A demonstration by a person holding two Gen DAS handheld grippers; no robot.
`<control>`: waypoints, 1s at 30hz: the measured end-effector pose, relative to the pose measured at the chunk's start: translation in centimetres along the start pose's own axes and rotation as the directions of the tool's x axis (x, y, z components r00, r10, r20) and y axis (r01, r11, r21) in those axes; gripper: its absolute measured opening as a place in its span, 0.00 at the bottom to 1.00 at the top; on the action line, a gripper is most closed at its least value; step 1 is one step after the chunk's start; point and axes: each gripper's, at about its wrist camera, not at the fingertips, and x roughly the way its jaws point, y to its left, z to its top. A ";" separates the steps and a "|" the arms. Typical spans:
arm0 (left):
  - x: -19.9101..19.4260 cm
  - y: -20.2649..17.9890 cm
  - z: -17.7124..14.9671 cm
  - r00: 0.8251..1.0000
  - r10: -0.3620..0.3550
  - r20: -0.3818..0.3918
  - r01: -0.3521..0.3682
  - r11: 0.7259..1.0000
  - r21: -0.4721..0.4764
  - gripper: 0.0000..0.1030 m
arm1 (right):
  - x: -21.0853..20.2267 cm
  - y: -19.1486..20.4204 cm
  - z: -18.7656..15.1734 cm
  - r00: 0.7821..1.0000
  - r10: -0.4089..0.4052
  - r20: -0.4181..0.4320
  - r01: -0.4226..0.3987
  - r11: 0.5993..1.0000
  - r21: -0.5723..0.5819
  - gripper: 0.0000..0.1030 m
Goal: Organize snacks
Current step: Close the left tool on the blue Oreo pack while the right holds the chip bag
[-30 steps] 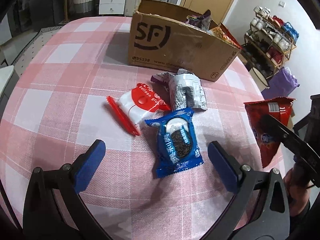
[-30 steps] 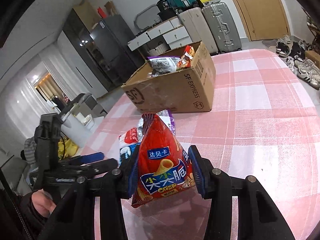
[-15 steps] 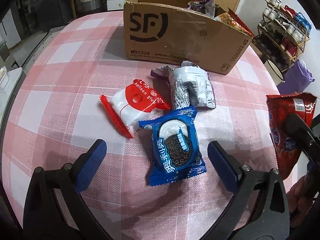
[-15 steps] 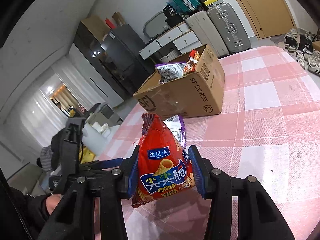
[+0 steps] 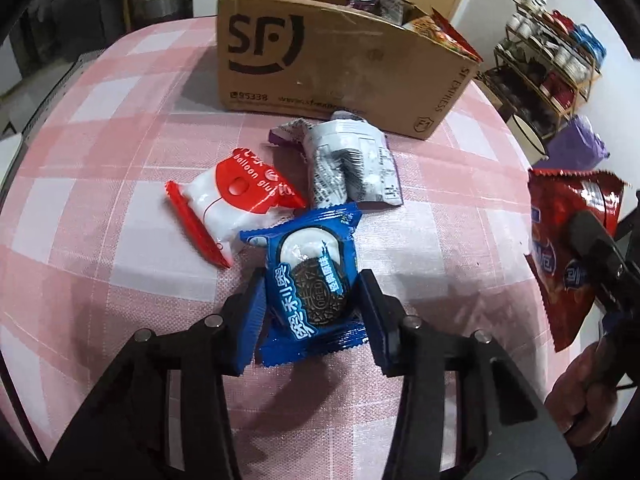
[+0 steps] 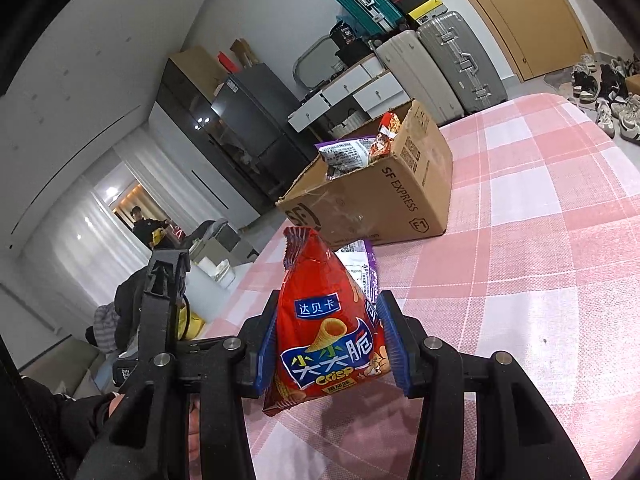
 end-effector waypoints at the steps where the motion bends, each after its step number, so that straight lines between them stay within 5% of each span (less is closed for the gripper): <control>1: -0.1 0.0 0.0 1.000 -0.012 -0.003 0.012 1.000 0.001 0.41 | 0.0 0.0 0.0 1.000 0.001 0.002 -0.001 1.000 0.001 0.45; 30: -8.2 2.7 0.7 0.983 -0.051 0.174 0.046 0.998 0.035 0.41 | 0.0 5.1 0.4 0.999 -0.050 0.008 0.050 0.995 -0.086 0.45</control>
